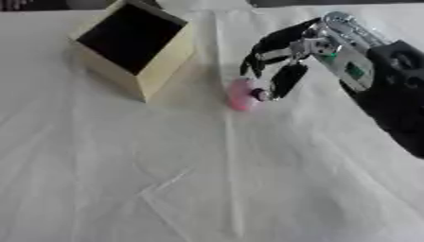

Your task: Pick up objects on the table and place them in the box.

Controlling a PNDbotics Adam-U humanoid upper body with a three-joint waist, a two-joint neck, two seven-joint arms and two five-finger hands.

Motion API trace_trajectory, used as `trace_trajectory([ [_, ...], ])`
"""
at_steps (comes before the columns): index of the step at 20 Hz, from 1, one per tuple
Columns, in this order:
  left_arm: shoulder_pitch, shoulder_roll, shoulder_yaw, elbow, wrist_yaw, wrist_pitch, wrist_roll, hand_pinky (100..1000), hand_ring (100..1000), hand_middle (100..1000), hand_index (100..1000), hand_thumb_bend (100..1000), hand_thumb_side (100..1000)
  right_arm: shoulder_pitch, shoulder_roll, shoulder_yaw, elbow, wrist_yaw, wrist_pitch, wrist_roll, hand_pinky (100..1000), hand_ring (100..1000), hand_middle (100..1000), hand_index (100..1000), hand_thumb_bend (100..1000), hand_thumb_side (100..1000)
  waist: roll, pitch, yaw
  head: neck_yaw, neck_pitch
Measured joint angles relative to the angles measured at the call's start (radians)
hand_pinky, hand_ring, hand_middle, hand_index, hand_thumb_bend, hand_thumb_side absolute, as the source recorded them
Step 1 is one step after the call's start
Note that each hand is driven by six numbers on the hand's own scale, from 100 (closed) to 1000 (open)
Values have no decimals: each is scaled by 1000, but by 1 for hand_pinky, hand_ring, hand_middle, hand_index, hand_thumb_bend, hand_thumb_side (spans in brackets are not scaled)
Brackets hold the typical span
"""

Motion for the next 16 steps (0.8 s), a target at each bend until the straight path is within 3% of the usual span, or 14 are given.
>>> trace_trajectory([
  [6,0,-1,-1,0,1,3,-10,715,697,767,860,100,789,12,18,5,-2,32,7,-48,803,738,556,838,153,556,2,2,1,-1,0],
  [10,0,-8,-5,0,2,5,-16,715,696,765,859,100,793,22,32,6,-1,34,9,-76,766,690,504,774,124,500,4,3,3,-1,0],
  [16,0,-9,-5,0,3,7,-24,715,695,765,859,100,791,27,34,13,-9,-7,24,-99,735,632,455,719,100,273,3,3,4,-2,0],
])
